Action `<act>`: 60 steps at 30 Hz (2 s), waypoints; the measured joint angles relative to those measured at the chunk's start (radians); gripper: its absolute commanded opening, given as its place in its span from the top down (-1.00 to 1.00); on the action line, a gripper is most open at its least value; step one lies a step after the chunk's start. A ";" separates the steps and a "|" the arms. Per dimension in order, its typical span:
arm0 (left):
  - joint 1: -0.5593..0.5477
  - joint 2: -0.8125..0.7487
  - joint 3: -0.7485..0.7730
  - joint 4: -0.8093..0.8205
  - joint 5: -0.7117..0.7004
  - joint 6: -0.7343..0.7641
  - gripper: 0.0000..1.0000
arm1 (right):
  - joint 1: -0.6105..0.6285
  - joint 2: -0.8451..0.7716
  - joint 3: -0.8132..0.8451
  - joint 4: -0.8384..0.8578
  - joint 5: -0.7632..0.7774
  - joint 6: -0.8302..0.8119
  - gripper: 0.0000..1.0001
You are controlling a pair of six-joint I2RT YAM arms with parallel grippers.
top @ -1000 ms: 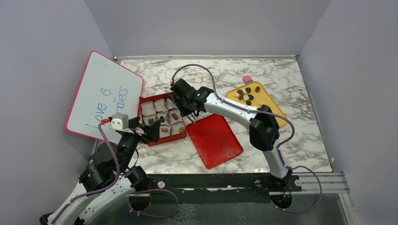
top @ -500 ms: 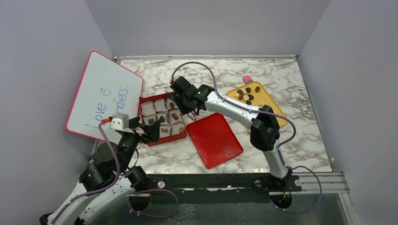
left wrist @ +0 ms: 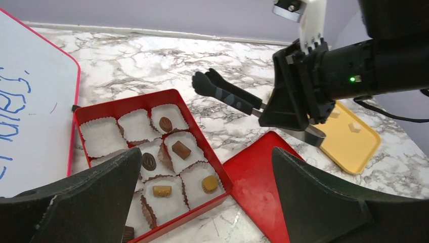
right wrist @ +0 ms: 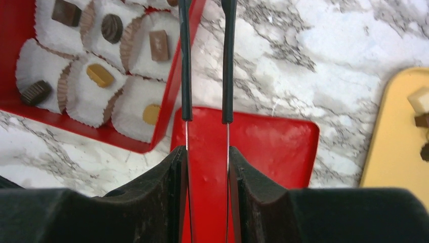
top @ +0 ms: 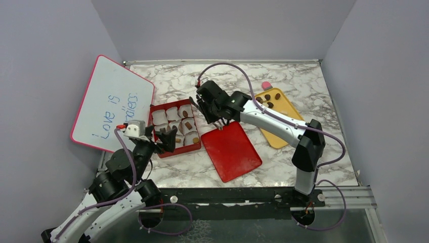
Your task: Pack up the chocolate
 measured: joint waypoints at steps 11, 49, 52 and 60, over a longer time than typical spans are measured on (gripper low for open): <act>0.000 0.047 0.000 0.000 0.004 0.000 -0.98 | -0.172 -0.248 -0.253 -0.054 0.032 0.027 0.26; 0.000 0.058 0.000 0.000 0.043 0.000 -0.98 | -0.653 -0.492 -0.669 -0.121 0.092 0.054 0.18; 0.000 0.058 -0.001 -0.001 0.047 0.000 -0.98 | -0.655 -0.490 -0.671 -0.119 0.094 0.055 0.15; 0.000 0.058 -0.001 0.000 0.050 0.000 -0.98 | -0.671 -0.476 -0.672 -0.104 0.100 0.058 0.14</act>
